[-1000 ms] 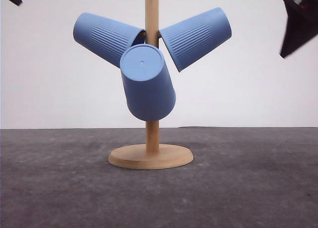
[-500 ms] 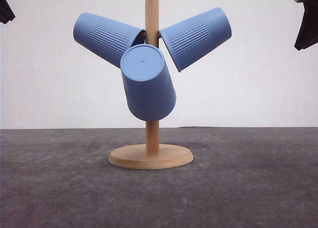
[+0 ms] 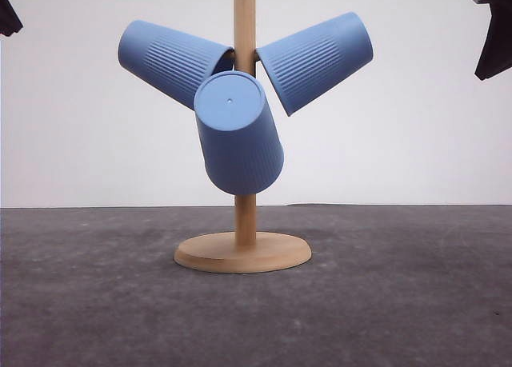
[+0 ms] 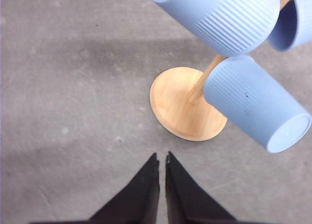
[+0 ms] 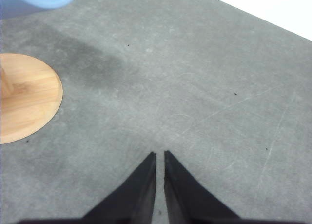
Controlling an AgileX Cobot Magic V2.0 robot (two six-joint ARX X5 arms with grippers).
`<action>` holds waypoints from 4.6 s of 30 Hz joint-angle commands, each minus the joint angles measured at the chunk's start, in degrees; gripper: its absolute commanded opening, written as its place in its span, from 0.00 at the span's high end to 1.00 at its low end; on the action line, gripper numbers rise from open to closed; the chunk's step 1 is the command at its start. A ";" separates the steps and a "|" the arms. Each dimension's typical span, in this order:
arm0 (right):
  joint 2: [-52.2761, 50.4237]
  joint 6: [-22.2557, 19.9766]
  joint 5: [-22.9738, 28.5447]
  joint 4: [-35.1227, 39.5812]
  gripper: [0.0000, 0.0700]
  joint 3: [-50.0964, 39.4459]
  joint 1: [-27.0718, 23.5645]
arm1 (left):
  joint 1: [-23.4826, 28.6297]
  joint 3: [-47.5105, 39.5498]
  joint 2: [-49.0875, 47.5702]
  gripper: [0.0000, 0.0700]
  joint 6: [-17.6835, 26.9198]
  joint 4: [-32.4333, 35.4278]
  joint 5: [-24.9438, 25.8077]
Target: Place three cups
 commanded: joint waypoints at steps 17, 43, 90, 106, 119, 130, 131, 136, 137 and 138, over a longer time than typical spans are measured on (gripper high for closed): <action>0.17 -0.17 0.04 0.75 0.96 0.48 0.26 | 14.86 -32.67 -27.59 1.00 5.23 24.13 -9.40; 0.17 -0.17 0.06 0.95 0.96 0.48 0.26 | 16.75 -48.38 -43.53 1.00 3.08 31.45 -10.29; -51.21 9.46 0.10 14.31 0.96 -43.08 -18.40 | 16.77 -48.35 -43.51 1.00 3.08 31.61 -10.29; -51.19 10.12 0.08 14.21 0.96 -43.06 -18.58 | 16.75 -48.35 -43.51 1.00 3.08 31.57 -10.27; -51.19 10.12 0.08 14.21 0.96 -43.06 -18.58 | 16.75 -48.35 -43.51 1.00 3.08 31.59 -10.27; -51.19 10.12 0.08 14.21 0.96 -43.06 -18.58 | 16.75 -48.35 -43.51 1.00 3.08 31.59 -10.29; -51.19 10.12 0.08 14.21 0.96 -43.06 -18.58 | 16.75 -48.35 -43.51 1.00 3.08 31.59 -10.27; -51.19 10.12 0.08 14.21 0.96 -43.06 -18.58 | 16.75 -48.35 -43.51 1.00 3.08 31.59 -10.28; -51.19 10.12 0.08 14.21 0.96 -43.06 -18.58 | 16.75 -48.35 -43.51 1.00 3.08 31.59 -10.28; -51.19 10.12 0.08 14.21 0.96 -43.06 -18.58 | 16.75 -48.35 -43.51 1.00 3.08 31.59 -10.27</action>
